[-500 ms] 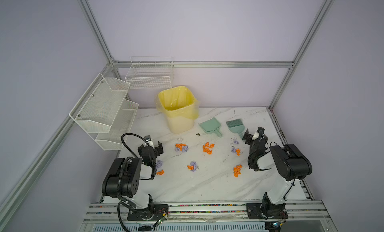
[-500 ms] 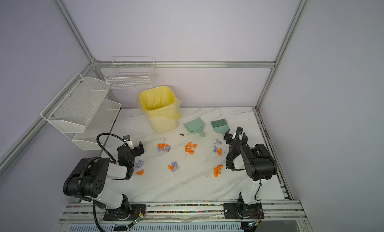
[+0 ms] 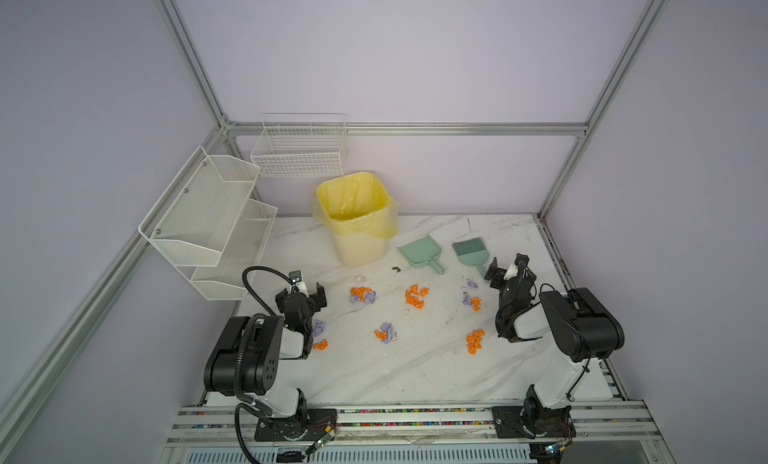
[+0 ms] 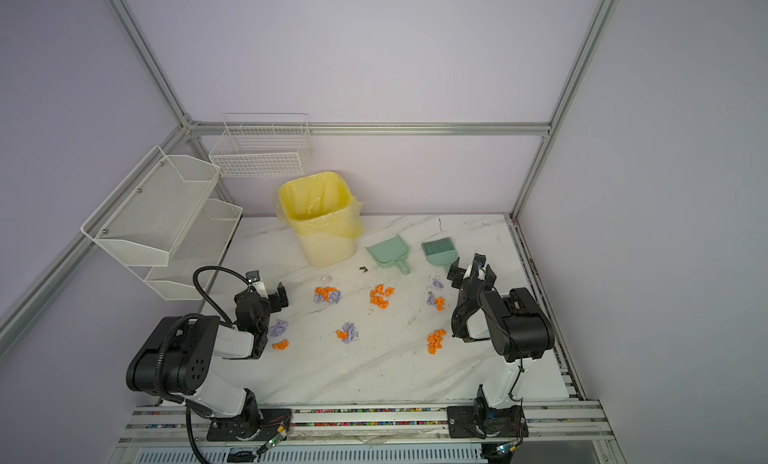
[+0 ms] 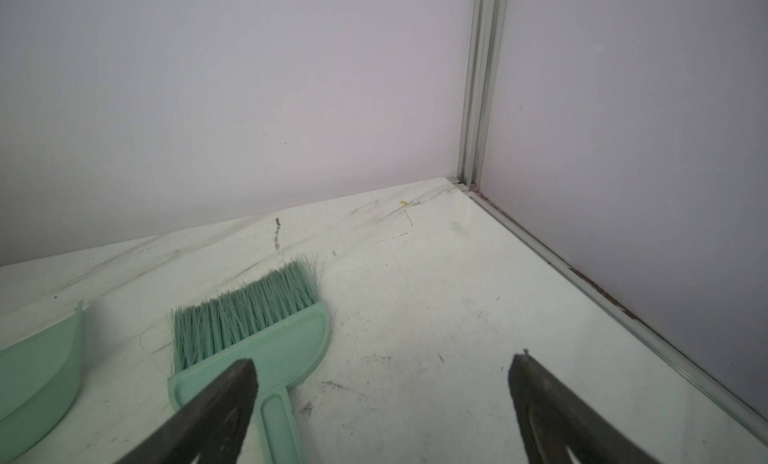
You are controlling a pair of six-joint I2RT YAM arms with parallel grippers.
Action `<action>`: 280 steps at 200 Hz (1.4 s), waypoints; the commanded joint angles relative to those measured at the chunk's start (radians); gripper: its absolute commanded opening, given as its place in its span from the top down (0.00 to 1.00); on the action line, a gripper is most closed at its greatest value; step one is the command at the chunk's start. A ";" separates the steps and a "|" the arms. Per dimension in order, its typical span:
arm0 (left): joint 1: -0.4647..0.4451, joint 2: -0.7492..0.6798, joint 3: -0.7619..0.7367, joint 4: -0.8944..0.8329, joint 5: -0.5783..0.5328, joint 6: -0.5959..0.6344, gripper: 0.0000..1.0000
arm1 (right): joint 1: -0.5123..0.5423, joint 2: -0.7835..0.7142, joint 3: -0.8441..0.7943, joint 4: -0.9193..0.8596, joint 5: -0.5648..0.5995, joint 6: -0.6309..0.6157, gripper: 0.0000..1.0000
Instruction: Sweep away the paper scraps from the table
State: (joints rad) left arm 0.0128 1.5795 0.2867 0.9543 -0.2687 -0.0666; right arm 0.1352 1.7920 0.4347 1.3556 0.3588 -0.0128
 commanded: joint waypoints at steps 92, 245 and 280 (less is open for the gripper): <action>0.004 -0.013 0.067 0.035 -0.003 0.009 0.00 | -0.001 -0.002 0.016 0.029 0.006 -0.009 0.03; -0.003 -0.344 0.091 -0.280 -0.222 -0.105 0.01 | 0.000 -0.172 0.217 -0.452 -0.041 -0.015 0.03; -0.030 -0.518 0.177 -0.547 -0.231 -0.214 0.00 | -0.001 -0.135 0.378 -0.725 -0.114 -0.004 0.03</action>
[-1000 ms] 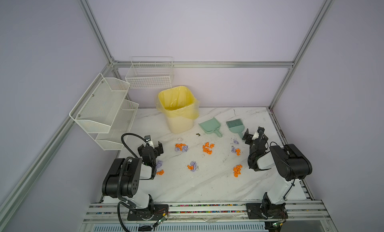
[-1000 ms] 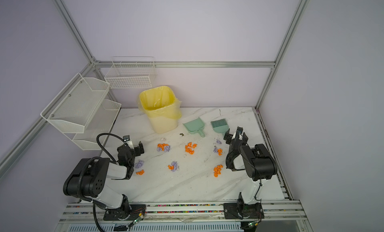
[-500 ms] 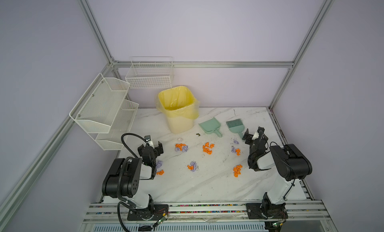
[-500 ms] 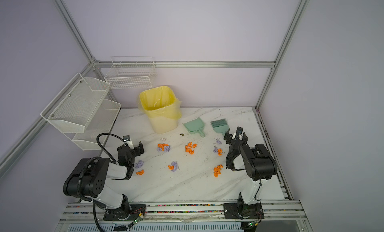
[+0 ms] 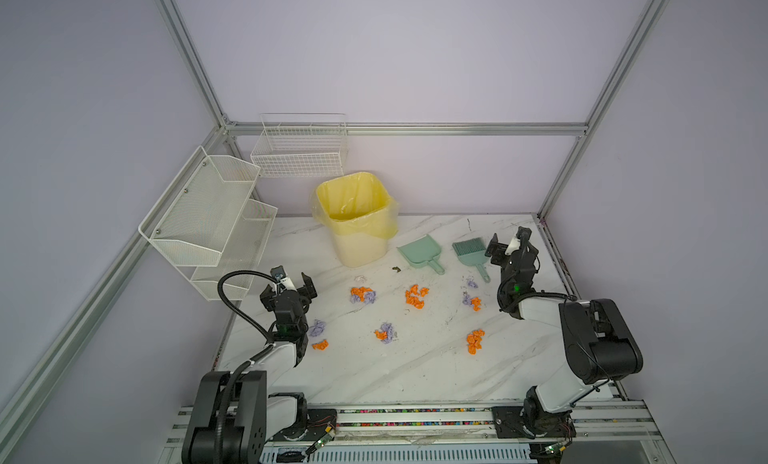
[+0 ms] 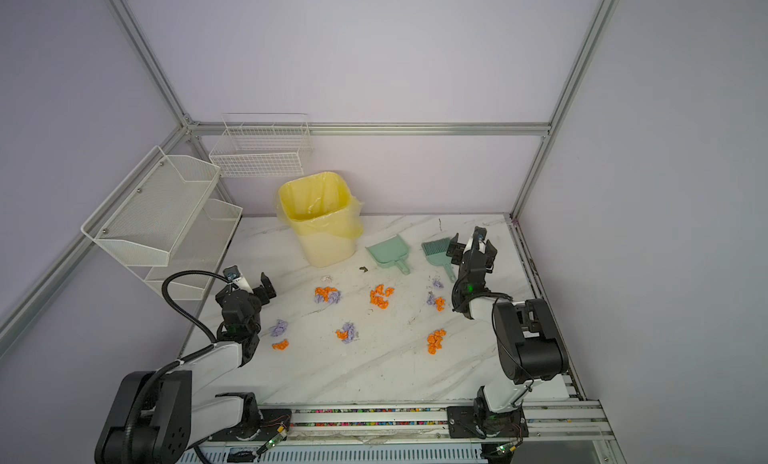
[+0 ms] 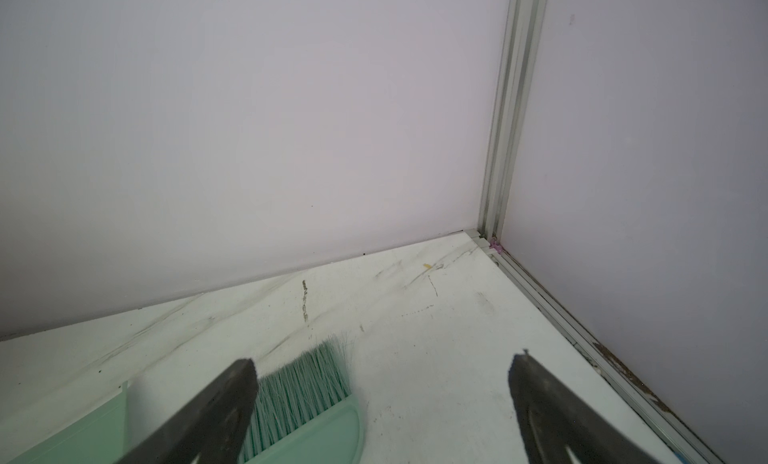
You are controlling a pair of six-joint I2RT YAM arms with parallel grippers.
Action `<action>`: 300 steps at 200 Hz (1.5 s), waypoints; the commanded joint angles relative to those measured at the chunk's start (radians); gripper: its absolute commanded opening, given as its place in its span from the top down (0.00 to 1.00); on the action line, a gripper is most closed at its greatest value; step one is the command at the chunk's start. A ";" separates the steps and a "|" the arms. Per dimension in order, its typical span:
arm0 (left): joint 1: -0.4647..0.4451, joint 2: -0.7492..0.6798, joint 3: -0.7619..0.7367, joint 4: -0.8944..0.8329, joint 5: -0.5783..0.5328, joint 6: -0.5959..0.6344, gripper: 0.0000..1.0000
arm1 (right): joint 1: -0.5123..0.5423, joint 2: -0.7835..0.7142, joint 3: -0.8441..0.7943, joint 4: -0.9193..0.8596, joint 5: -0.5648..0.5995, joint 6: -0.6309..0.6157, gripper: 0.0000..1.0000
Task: Sweep away the paper scraps from the table
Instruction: 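Lower the right gripper onto the green brush handle while the left arm reaches forward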
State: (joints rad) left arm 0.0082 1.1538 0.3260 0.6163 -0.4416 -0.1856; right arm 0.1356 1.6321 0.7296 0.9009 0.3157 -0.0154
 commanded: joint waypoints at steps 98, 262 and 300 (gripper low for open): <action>-0.168 -0.183 0.453 -0.674 0.210 -0.284 0.00 | -0.001 0.194 0.507 -0.962 -0.384 -0.075 0.03; -0.490 -0.074 0.597 -0.907 0.417 -0.286 0.00 | -0.001 0.356 0.639 -1.120 -0.260 0.005 0.04; -0.507 -0.021 0.613 -0.908 0.432 -0.266 0.00 | -0.003 0.385 0.643 -1.148 -0.290 0.031 0.10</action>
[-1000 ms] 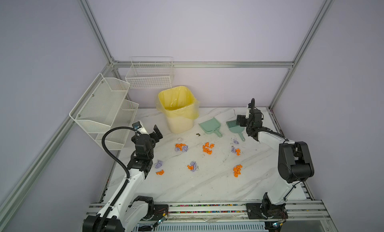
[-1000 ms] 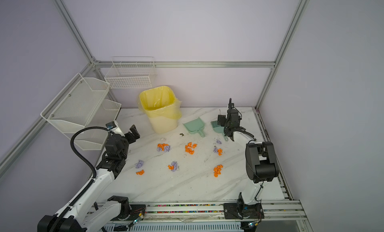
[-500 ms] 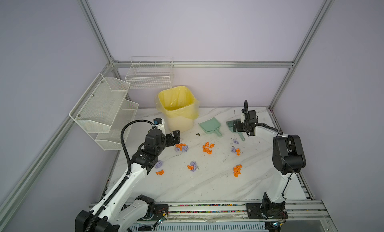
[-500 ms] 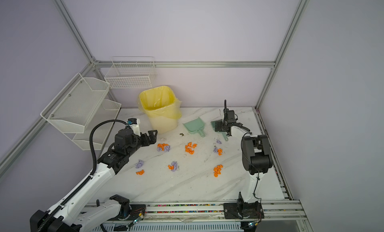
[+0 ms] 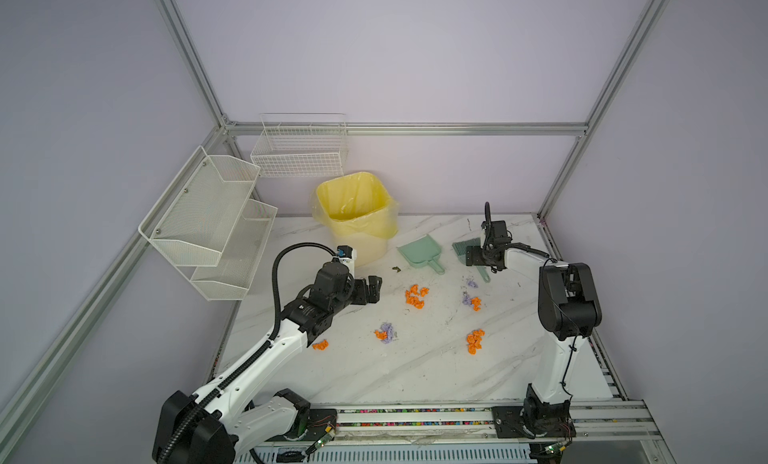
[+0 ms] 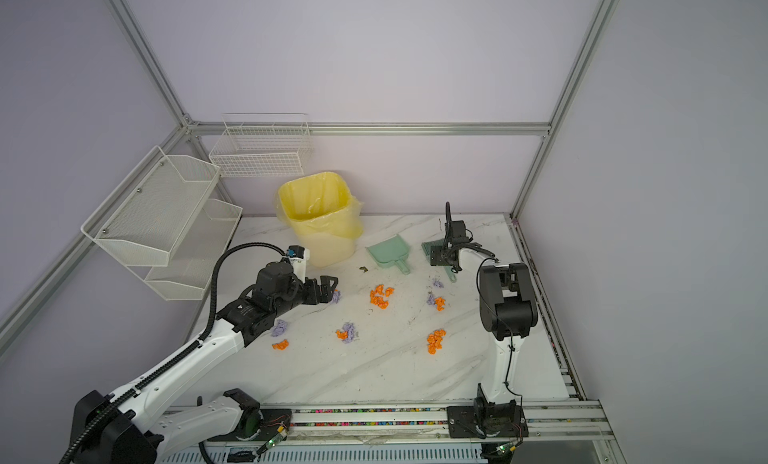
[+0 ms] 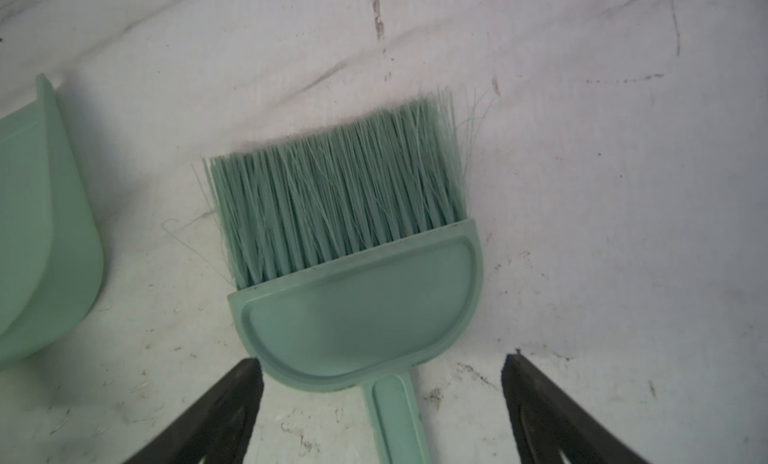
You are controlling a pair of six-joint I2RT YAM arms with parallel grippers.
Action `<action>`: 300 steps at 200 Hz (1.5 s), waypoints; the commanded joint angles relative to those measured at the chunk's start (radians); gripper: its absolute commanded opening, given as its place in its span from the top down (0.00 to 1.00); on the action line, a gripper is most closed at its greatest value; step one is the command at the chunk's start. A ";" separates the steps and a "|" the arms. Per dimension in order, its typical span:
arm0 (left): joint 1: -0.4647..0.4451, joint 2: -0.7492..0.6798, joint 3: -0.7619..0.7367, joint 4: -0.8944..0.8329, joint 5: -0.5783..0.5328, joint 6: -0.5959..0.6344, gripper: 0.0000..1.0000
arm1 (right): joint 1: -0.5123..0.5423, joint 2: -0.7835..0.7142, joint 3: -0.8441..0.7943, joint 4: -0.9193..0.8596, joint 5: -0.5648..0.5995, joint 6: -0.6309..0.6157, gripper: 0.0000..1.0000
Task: Sweep away the paper scraps from the table
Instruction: 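Lower the right gripper onto the green brush handle while the left arm reaches forward, then close the right gripper on the brush handle and lift it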
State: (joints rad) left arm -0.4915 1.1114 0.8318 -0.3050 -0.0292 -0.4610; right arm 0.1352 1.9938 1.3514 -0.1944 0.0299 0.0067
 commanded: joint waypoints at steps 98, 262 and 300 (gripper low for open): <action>-0.015 0.001 0.176 -0.098 0.066 -0.048 0.00 | -0.005 0.024 -0.026 -0.056 -0.044 0.020 0.28; -0.016 0.133 0.204 -0.085 0.133 -0.051 0.00 | -0.009 0.053 -0.080 -0.080 -0.018 0.011 0.68; -0.016 0.169 0.239 -0.078 0.133 -0.066 0.00 | -0.009 0.061 -0.079 -0.067 -0.057 -0.005 0.83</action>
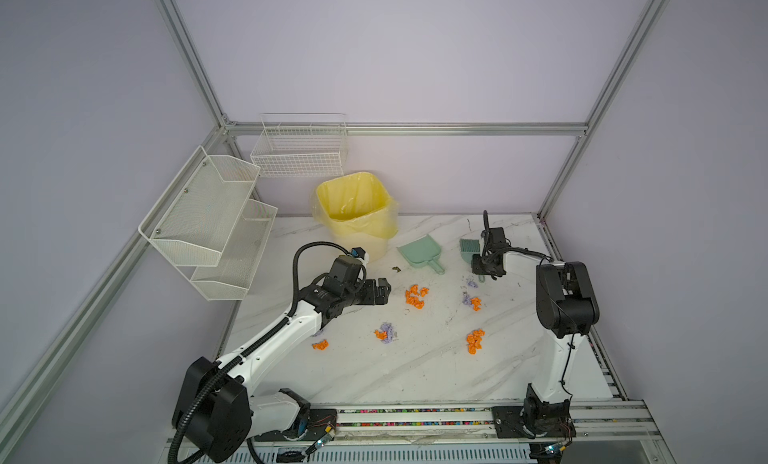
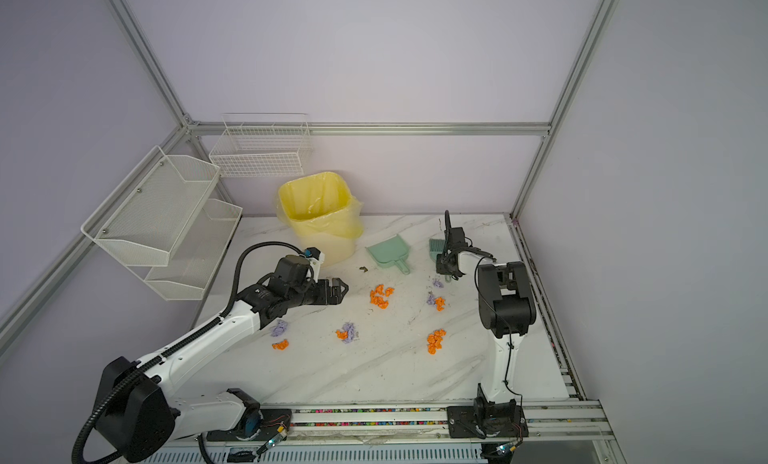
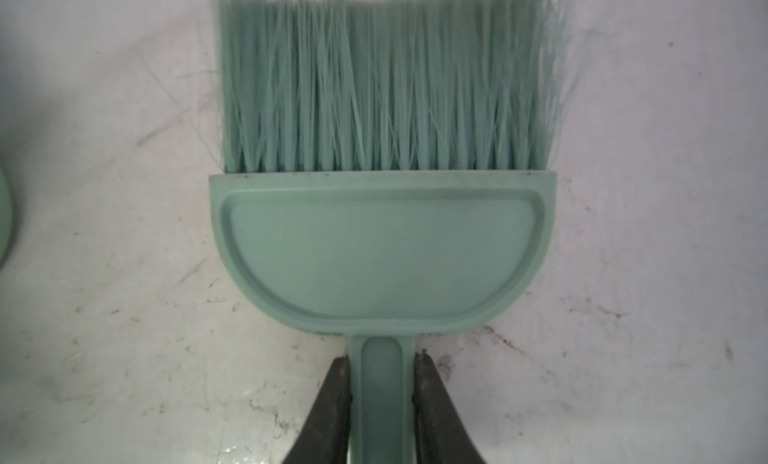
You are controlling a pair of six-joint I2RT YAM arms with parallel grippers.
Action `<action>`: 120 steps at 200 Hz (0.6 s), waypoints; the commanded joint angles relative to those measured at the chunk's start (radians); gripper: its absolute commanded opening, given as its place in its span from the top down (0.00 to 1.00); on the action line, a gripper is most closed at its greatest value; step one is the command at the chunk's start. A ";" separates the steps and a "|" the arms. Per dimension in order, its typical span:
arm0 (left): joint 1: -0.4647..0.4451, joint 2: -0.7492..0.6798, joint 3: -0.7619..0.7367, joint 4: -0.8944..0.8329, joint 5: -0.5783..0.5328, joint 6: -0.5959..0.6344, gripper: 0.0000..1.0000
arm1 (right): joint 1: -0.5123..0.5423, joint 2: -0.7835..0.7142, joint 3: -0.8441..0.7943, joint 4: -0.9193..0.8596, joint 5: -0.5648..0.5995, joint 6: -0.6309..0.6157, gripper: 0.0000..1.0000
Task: Sweep away the paper scraps from the table
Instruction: 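Close the right gripper on the brush handle and lift it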
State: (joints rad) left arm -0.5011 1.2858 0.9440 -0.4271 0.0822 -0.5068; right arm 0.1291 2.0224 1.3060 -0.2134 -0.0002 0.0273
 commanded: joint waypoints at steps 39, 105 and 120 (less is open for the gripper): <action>-0.008 -0.023 0.125 0.053 0.018 -0.030 0.00 | -0.003 0.009 -0.018 -0.026 -0.057 -0.010 0.92; -0.019 -0.057 0.153 0.055 0.037 -0.055 0.00 | -0.005 -0.148 -0.042 0.023 -0.073 0.024 0.92; -0.042 -0.094 0.139 0.099 0.020 -0.066 0.00 | -0.005 -0.176 -0.049 0.032 -0.076 0.032 0.92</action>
State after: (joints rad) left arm -0.5129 1.2629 0.9913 -0.4023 0.0937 -0.5438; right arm 0.1253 1.9331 1.2648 -0.2081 -0.0574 0.0402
